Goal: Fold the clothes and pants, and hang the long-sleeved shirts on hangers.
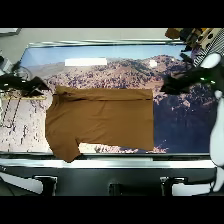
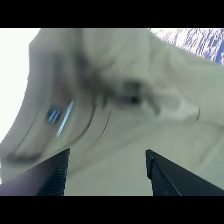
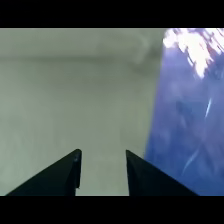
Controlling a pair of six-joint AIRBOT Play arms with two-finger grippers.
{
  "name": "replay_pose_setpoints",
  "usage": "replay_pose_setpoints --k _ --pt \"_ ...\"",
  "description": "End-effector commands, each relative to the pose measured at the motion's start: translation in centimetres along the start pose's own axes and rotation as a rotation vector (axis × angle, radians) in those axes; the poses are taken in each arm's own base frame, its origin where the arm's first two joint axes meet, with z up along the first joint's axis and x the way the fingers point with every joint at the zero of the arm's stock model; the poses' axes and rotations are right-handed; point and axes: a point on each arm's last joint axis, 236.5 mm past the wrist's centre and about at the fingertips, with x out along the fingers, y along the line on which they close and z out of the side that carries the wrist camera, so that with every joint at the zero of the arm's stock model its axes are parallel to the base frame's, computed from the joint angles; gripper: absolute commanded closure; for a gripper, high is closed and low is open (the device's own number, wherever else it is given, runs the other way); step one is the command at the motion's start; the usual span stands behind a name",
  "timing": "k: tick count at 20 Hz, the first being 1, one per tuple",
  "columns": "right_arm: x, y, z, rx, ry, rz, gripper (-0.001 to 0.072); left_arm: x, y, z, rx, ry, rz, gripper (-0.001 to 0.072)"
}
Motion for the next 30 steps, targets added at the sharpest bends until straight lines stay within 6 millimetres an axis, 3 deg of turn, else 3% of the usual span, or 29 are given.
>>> replay_pose_setpoints --k 1,3,6,11,14,21,27,30 --pt "-2.3 -1.3 -6.6 0.042 0.06 0.052 0.0388 -5.0 3.2 -2.7 -0.132 -0.03 -0.005 0.0156" --pt "-0.6 -1.9 -11.9 0.094 0.142 0.05 0.0307 -5.3 4.9 -6.0 -0.219 -0.011 -0.023 0.0157" --pt "2.4 -3.3 -18.7 0.145 0.24 0.011 0.0295 -4.6 6.6 -11.3 -0.314 0.005 -0.033 0.0157" --pt "6.9 -4.0 -25.9 0.221 0.366 0.041 0.0294 -2.6 7.3 -16.9 -0.312 0.044 -0.027 0.0157" --pt "8.6 -3.2 -26.9 0.244 0.35 0.098 0.0294 -2.2 7.4 -17.6 -0.301 0.064 -0.03 0.0157" --pt "10.8 -1.9 -27.1 0.292 0.31 0.192 0.0291 -2.1 7.4 -17.6 -0.287 0.063 -0.03 0.0157" --pt "11.8 -1.6 -25.7 0.327 0.256 0.225 0.0291 -2.1 7.4 -17.6 -0.26 0.062 -0.03 0.0157" --pt "11.9 -1.5 -26.0 0.332 0.269 0.231 0.0291 -2.0 7.6 -17.4 -0.235 0.052 -0.027 0.0157"
